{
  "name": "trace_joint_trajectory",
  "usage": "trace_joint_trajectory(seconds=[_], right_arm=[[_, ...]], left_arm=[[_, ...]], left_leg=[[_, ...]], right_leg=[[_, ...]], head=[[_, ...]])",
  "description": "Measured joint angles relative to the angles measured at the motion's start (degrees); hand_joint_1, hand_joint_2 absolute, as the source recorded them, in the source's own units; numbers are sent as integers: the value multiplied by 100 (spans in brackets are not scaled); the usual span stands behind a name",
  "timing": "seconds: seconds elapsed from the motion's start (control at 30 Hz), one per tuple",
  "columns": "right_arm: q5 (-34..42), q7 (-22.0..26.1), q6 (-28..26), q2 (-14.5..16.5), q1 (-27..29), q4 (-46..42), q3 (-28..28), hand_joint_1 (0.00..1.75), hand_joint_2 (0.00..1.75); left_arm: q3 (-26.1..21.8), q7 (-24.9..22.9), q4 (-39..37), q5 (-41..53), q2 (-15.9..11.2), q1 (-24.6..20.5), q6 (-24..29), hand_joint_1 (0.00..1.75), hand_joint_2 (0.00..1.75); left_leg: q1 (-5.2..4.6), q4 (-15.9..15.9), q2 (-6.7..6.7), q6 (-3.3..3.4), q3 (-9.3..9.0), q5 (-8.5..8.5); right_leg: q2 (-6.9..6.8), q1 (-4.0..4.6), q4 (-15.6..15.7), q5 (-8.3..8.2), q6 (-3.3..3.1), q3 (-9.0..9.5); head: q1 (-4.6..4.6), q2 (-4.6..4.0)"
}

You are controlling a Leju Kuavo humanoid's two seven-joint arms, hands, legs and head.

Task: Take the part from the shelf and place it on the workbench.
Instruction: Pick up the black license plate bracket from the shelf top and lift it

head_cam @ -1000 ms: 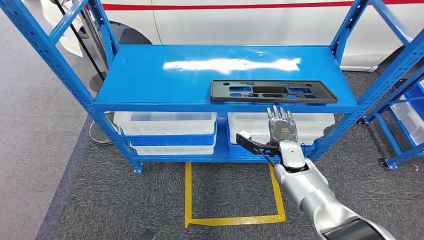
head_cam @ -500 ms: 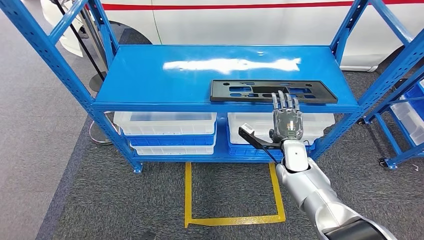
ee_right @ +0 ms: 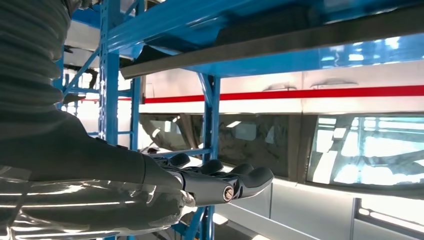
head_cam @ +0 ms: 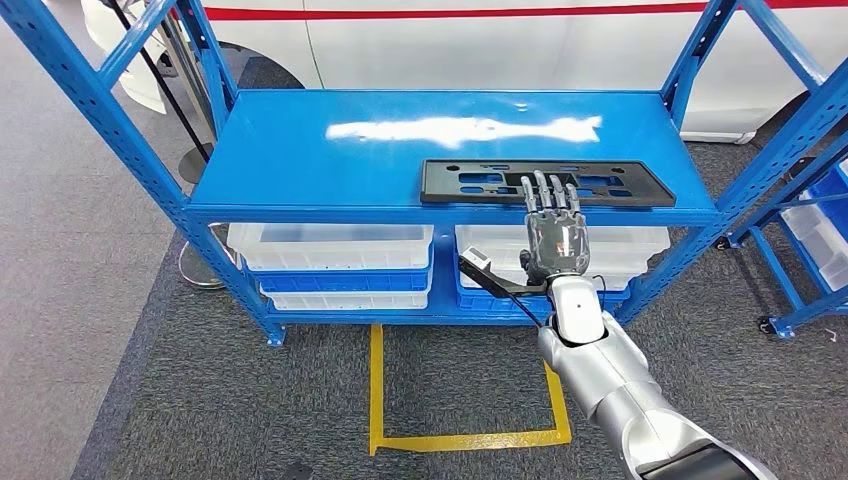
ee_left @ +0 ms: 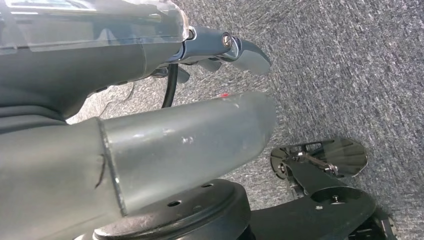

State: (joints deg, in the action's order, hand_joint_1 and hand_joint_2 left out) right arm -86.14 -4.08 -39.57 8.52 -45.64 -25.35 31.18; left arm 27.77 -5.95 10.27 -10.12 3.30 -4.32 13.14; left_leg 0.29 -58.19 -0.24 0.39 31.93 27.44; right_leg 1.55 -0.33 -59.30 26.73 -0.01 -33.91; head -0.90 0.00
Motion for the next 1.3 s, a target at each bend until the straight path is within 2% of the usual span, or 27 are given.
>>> trace_joint_trajectory(seconds=[0.23, 0.37, 0.43, 0.5, 0.6, 0.63, 0.67, 0.7, 0.73, 0.77, 0.8, 0.83, 0.93, 1.0, 1.03, 1.1, 1.13, 1.17, 1.2, 1.27, 1.3], right_arm=[[103, 64, 25, 59, 10, 197, 5, 0, 175], [163, 110, 30, 69, 18, 311, 5, 0, 175], [192, 124, 31, 73, 21, 348, 5, 0, 175], [206, 133, 35, 72, 17, 373, 5, 0, 175], [210, 137, 43, 70, 33, 412, 5, 0, 175], [209, 137, 45, 69, 49, 427, 5, 0, 175], [208, 137, 45, 68, 63, 442, 5, 0, 175], [206, 137, 45, 67, 69, 455, 5, 0, 175], [204, 137, 44, 66, 69, 465, 5, 0, 175], [200, 137, 44, 65, 65, 475, 5, 0, 175], [196, 137, 44, 66, 62, 483, 5, 0, 175], [191, 138, 43, 67, 66, 489, 5, 0, 175], [184, 136, 39, 70, 83, 510, 5, 0, 175], [184, 133, 33, 73, 69, 518, 5, 0, 175], [184, 133, 30, 77, 66, 519, 5, 0, 175], [182, 134, 26, 86, 73, 527, 5, 0, 175], [178, 134, 25, 90, 81, 532, 5, 0, 175], [174, 134, 24, 92, 87, 536, 5, 0, 175], [169, 133, 22, 94, 88, 537, 5, 0, 175], [164, 133, 20, 103, 78, 538, 5, 0, 175], [159, 133, 17, 108, 71, 539, 5, 0, 175]], left_arm=[[39, 1, 0, 14, 0, -6, -9, 0, 0], [62, 2, 0, 46, -5, -7, -15, 0, 0], [67, 2, 0, 55, -3, -7, -11, 0, 0], [70, 0, 0, 59, 4, -8, -5, 0, 0], [71, 0, 0, 63, 7, -10, -1, 0, 0], [72, 0, 0, 64, 7, -7, -2, 0, 0], [73, 0, 0, 65, 7, -4, -7, 0, 0], [74, 0, 0, 66, 7, -2, -11, 0, 0], [74, 0, 0, 67, 7, -1, -17, 0, 0], [75, 0, -1, 67, 1, -3, -21, 0, 0], [75, 0, -2, 68, -4, -6, -24, 0, 0], [77, 0, -3, 68, -9, -11, -26, 0, 0], [80, 0, -5, 67, -11, -22, -32, 0, 0], [81, 0, -5, 67, -10, -28, -33, 0, 0], [82, 0, -5, 69, -10, -32, -33, 0, 0], [84, -3, -7, 73, -10, -33, -33, 0, 0], [85, -5, -7, 74, -11, -28, -33, 0, 0], [85, -8, -7, 74, -11, -21, -33, 0, 0], [86, -10, -7, 74, -11, -16, -33, 0, 0], [87, -11, -9, 78, -18, -13, -33, 0, 0], [89, -13, -13, 83, -21, -13, -33, 0, 0]], left_leg=[[-1, -2, 0, 1, 1, 1], [-20, -38, -2, 46, 19, 12], [7, 47, 15, 85, -20, -27], [54, 173, 48, 138, -96, -84], [78, 218, 76, 163, -135, -90], [88, 211, 78, 152, -141, -74], [104, 196, 78, 129, -152, -50], [127, 171, 78, 94, -169, -13], [153, 132, 78, 47, -190, 39], [162, 88, 77, -8, -198, 93], [161, 41, 76, -60, -194, 139], [153, 9, 77, -104, -187, 172], [154, 8, 91, -183, -192, 216], [164, -218, 90, -206, -101, 362], [163, -512, 86, -209, 47, 499], [149, -1317, 80, -198, 502, 766], [138, -1610, 79, -184, 705, 799], [124, -1699, 76, -156, 819, 711], [105, -1554, 73, -114, 820, 511], [44, -859, 52, 14, 598, 12], [14, -548, 40, 66, 479, -143]], right_leg=[[0, -1, 1, -1, 1, 0], [6, -43, 30, -18, 29, 0], [-5, -26, 14, -11, 56, 0], [-49, -2, -266, 126, 94, -120], [-86, -45, -1263, 543, 147, -661], [-91, -75, -1461, 559, 169, -801], [-99, -106, -1453, 454, 196, -846], [-114, -135, -1225, 246, 224, -775], [-137, -165, -852, 8, 257, -634], [-158, -167, -526, -148, 282, -490], [-169, -165, -285, -220, 266, -381], [-171, -154, -171, -212, 233, -334], [-137, -127, -169, -122, 62, -331], [-123, -131, -153, -96, -31, -285], [-122, -126, -146, -79, -67, -255], [-119, -86, -144, -41, -126, -210], [-112, -61, -145, -23, -149, -187], [-100, -35, -145, -3, -164, -161], [-85, -13, -145, 18, -172, -127], [-58, 21, -142, 65, -172, -54], [-47, 32, -141, 82, -164, -34]], head=[[0, 0], [3, 0], [1, 0], [-4, 0], [-5, 0], [-7, 0], [-5, 0], [-6, 0], [-6, 0], [-16, 0], [-25, 0], [-27, 0], [-11, 0], [-2, 0], [4, 0], [10, 0], [10, 0], [11, 0], [11, 0], [5, 0], [1, 0]])
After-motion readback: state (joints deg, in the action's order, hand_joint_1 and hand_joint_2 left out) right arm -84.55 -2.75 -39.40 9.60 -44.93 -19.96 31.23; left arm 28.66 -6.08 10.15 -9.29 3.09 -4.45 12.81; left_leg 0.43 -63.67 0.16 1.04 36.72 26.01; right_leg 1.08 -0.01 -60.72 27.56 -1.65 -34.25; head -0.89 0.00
